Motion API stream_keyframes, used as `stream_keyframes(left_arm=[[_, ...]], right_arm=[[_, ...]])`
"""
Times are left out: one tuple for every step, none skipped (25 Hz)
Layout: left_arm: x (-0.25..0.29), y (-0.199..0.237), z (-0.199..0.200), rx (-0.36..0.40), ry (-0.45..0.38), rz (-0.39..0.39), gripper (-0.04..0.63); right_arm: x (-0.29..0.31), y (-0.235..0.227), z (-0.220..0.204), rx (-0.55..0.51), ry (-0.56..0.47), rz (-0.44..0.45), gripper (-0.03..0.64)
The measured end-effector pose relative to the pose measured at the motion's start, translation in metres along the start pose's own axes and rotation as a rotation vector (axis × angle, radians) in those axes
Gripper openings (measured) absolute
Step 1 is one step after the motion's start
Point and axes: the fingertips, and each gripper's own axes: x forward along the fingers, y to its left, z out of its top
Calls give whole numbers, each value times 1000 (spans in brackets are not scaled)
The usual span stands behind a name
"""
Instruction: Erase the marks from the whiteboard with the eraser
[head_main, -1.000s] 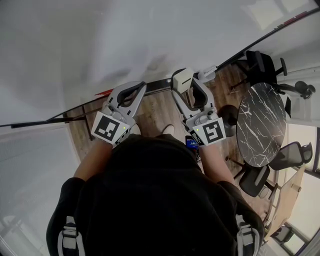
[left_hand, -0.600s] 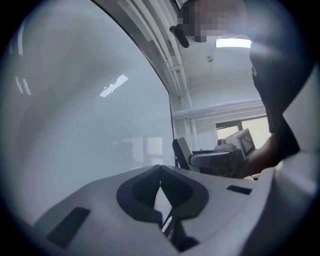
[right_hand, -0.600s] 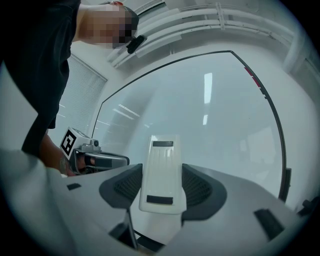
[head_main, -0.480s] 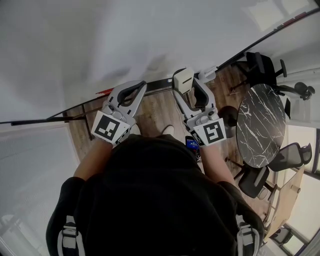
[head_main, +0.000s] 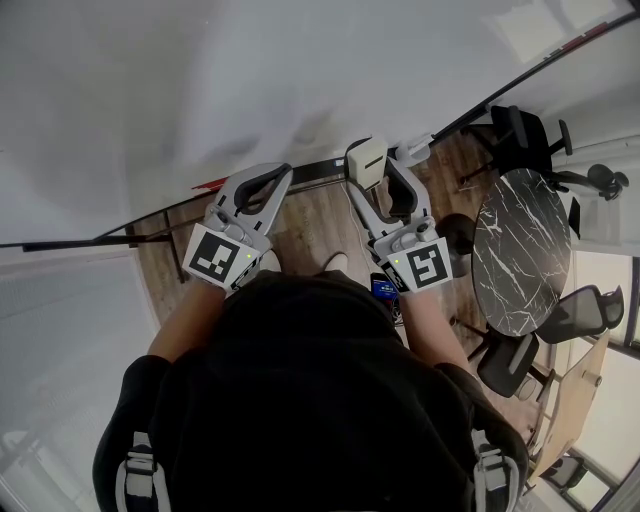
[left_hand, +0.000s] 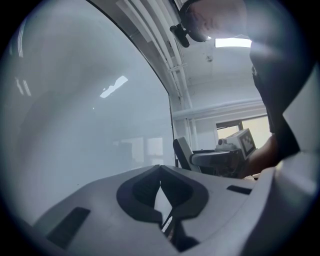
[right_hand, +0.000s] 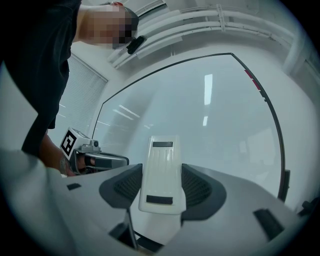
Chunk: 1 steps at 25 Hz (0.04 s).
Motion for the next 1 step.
stream_keyframes(left_arm=[[0, 0, 0, 0, 1, 1, 5]], right_arm=[[0, 0, 0, 0, -1, 1, 239]])
